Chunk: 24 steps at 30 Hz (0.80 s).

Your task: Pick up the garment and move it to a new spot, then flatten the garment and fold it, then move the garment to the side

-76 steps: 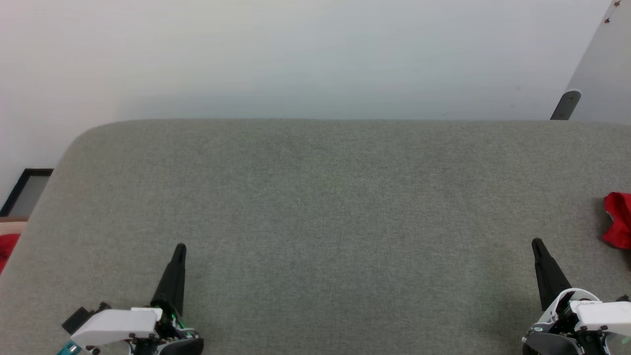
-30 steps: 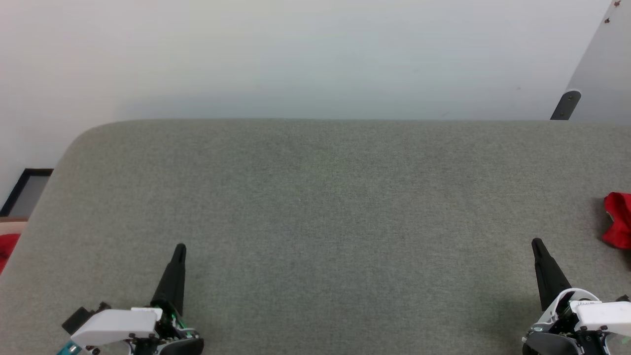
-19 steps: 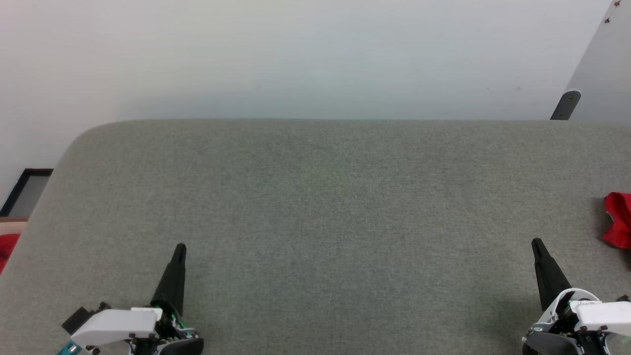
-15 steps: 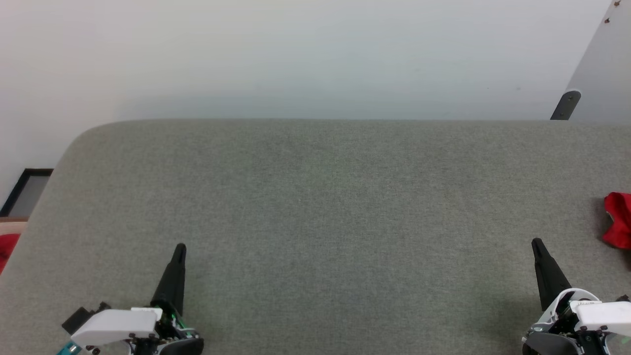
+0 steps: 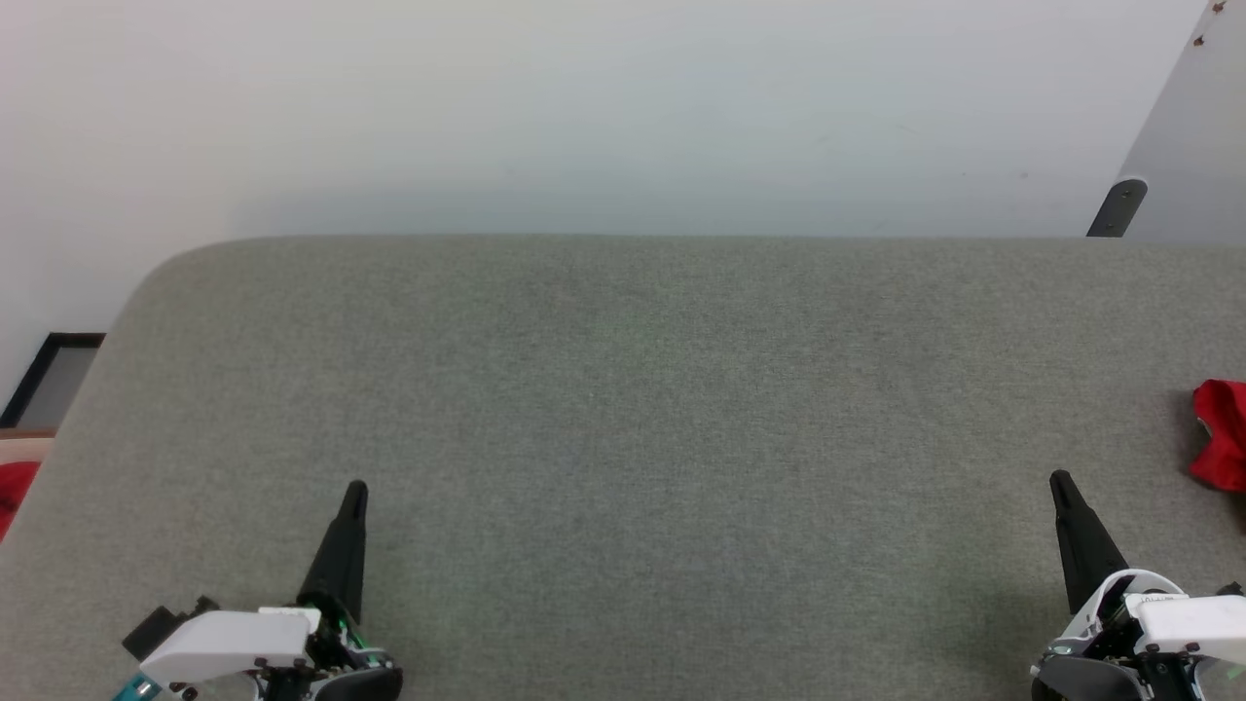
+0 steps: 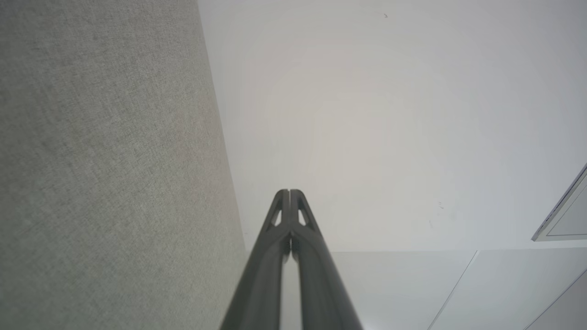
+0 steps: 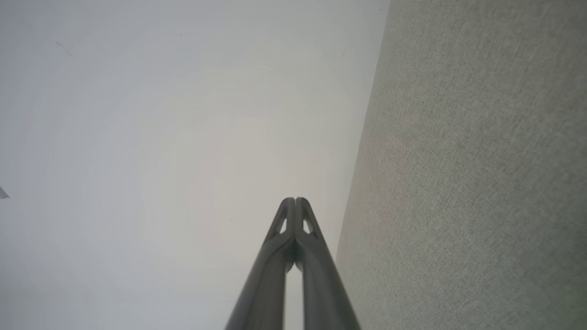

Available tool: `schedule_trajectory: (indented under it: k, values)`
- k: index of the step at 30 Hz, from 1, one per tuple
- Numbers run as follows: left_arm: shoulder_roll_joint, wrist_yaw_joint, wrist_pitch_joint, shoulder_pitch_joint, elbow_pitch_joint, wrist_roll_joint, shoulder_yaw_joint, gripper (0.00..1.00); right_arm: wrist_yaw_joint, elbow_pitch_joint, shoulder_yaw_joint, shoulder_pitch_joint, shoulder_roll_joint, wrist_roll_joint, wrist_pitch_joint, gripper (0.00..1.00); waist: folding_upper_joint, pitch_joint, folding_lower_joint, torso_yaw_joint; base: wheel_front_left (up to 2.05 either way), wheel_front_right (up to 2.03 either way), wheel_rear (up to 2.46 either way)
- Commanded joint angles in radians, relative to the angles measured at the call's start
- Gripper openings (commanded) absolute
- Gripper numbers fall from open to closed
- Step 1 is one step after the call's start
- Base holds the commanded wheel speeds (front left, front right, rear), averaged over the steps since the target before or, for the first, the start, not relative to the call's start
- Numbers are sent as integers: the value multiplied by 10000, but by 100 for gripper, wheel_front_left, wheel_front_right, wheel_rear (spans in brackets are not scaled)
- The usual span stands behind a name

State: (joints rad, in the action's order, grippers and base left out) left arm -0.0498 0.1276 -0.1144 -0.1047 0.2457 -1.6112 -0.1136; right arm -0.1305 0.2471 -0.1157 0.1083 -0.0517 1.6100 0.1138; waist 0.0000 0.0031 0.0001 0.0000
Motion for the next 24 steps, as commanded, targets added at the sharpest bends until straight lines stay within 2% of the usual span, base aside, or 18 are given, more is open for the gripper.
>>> schedule_trajectory:
  k: [1,24]
  values:
    - [9,63,-27,-98,7,-34,-23,0,-4,1,35,36,41,54,9,0,0,0,-1,0,0,0,0]
    - [9,63,-27,-98,6,-34,-22,0,-4,1,35,36,40,55,8,0,0,0,-1,0,0,0,0]
